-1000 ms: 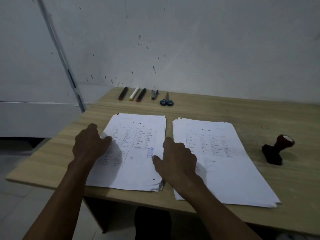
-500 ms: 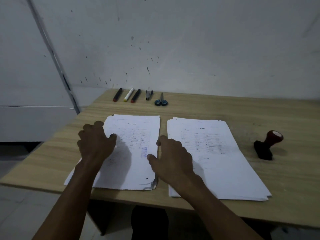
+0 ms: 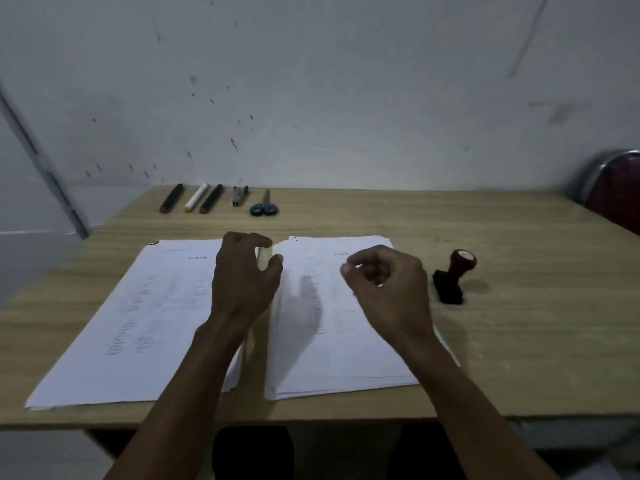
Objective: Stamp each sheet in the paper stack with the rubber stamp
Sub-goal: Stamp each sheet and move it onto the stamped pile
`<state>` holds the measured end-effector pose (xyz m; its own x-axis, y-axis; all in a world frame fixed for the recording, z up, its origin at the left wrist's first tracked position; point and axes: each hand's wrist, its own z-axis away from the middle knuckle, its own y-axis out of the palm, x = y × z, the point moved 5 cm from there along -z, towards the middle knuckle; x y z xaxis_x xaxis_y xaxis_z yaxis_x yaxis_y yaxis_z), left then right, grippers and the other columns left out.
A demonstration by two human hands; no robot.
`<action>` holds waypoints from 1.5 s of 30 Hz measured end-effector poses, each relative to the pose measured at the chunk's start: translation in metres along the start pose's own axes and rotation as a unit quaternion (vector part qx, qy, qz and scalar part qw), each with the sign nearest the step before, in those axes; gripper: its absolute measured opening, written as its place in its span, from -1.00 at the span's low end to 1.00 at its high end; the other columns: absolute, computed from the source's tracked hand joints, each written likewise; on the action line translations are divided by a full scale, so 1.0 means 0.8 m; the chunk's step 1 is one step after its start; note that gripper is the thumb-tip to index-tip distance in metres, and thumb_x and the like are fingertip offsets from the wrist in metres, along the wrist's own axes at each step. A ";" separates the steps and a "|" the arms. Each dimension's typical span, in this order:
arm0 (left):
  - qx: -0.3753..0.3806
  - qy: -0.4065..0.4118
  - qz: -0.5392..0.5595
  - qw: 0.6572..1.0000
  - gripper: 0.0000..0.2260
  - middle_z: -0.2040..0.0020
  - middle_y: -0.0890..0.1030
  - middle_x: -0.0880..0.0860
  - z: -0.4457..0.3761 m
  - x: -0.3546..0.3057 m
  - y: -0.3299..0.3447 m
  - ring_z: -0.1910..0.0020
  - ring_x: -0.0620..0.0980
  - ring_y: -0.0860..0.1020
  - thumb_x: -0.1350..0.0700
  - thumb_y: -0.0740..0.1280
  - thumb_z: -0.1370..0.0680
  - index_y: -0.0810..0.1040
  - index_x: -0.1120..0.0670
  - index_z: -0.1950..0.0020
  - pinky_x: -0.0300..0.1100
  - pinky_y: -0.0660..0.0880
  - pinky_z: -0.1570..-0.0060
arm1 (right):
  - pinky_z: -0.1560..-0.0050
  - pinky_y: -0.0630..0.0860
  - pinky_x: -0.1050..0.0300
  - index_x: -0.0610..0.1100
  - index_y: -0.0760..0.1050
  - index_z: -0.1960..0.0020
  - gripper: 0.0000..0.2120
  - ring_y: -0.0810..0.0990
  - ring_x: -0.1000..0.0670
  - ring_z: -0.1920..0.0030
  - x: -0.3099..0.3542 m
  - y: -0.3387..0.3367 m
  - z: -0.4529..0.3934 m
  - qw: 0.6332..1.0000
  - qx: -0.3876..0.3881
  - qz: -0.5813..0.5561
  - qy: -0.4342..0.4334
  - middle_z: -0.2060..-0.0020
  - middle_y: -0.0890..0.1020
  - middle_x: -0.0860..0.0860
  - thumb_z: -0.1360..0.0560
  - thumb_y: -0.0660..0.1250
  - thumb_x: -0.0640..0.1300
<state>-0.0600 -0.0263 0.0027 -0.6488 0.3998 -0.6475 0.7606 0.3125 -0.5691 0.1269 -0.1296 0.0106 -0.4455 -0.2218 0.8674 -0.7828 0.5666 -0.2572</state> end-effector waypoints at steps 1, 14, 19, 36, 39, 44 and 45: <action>0.011 0.008 0.002 1.000 -0.77 -0.14 0.53 0.07 0.001 -0.008 0.008 -0.07 0.01 0.53 0.12 0.45 -0.46 0.61 0.08 -0.10 -0.23 0.33 0.01 | 0.32 0.43 0.21 -0.09 0.61 0.15 -0.95 0.55 0.06 0.39 -0.007 -0.021 -0.006 0.995 -0.045 0.082 -0.018 0.43 0.56 0.06 -0.43 0.48 -0.19; 0.103 0.100 0.015 0.990 -0.81 -0.06 0.55 0.04 0.023 -0.058 0.070 -0.02 -0.08 0.46 0.14 0.47 -0.45 0.62 0.11 -0.04 -0.38 0.21 0.05 | -0.02 0.43 -0.10 -0.06 0.29 -0.27 -0.33 0.48 -0.24 -0.19 -0.086 -0.142 -0.050 0.903 -0.123 0.378 0.161 -0.16 0.49 -0.13 -0.34 0.49 0.22; 0.113 0.099 0.011 0.989 -0.81 0.00 0.49 -0.04 0.026 -0.054 0.070 -0.08 -0.01 0.49 0.15 0.47 -0.45 0.62 0.14 -0.03 -0.32 0.25 -0.01 | -0.03 0.42 -0.03 -0.06 0.43 -0.19 -0.57 0.55 -0.25 -0.10 -0.093 -0.142 -0.055 0.906 -0.082 0.373 0.181 -0.08 0.58 -0.14 -0.47 0.37 0.18; 0.274 0.133 -0.106 0.946 -0.66 -0.07 0.57 -0.13 0.047 -0.039 0.110 -0.17 0.02 0.47 -0.18 0.16 -0.42 0.59 -0.10 -0.05 -0.07 0.41 -0.08 | 0.18 0.45 0.04 -0.08 0.42 0.20 -0.90 0.52 -0.03 0.25 -0.025 -0.054 -0.031 0.935 0.092 0.338 0.055 0.35 0.56 0.07 -0.42 0.25 -0.05; 0.256 0.134 -0.102 0.952 -0.68 -0.19 0.53 -0.11 0.053 -0.037 0.108 -0.25 0.01 0.40 -0.15 0.19 -0.49 0.56 -0.10 -0.16 -0.08 0.30 -0.14 | 0.22 0.41 0.09 -0.06 0.41 0.17 -0.88 0.51 -0.06 0.23 -0.028 -0.045 -0.033 0.911 0.114 0.394 0.051 0.30 0.54 0.03 -0.44 0.24 -0.01; 0.234 0.134 -0.089 0.959 -0.71 -0.31 0.47 -0.11 0.058 -0.029 0.112 -0.34 -0.01 0.34 -0.11 0.26 -0.55 0.53 -0.11 -0.24 -0.08 0.26 -0.23 | 0.19 0.37 0.10 -0.06 0.41 0.15 -0.87 0.52 -0.09 0.19 -0.039 -0.037 -0.031 0.885 0.127 0.446 0.044 0.26 0.52 0.02 -0.46 0.23 0.00; 0.229 0.135 -0.088 0.960 -0.71 -0.32 0.47 -0.11 0.059 -0.028 0.112 -0.34 -0.01 0.33 -0.11 0.26 -0.54 0.53 -0.11 -0.24 -0.09 0.25 -0.23 | 0.18 0.38 0.09 -0.07 0.42 0.13 -0.86 0.52 -0.10 0.18 -0.041 -0.036 -0.031 0.883 0.128 0.449 0.045 0.25 0.53 0.02 -0.46 0.23 0.00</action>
<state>0.0217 -0.0478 -0.0577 -0.6893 0.6029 -0.4016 0.5090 0.0086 -0.8607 0.1748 -0.1192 0.0002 -0.9094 0.2968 0.2915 -0.2089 0.2803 -0.9369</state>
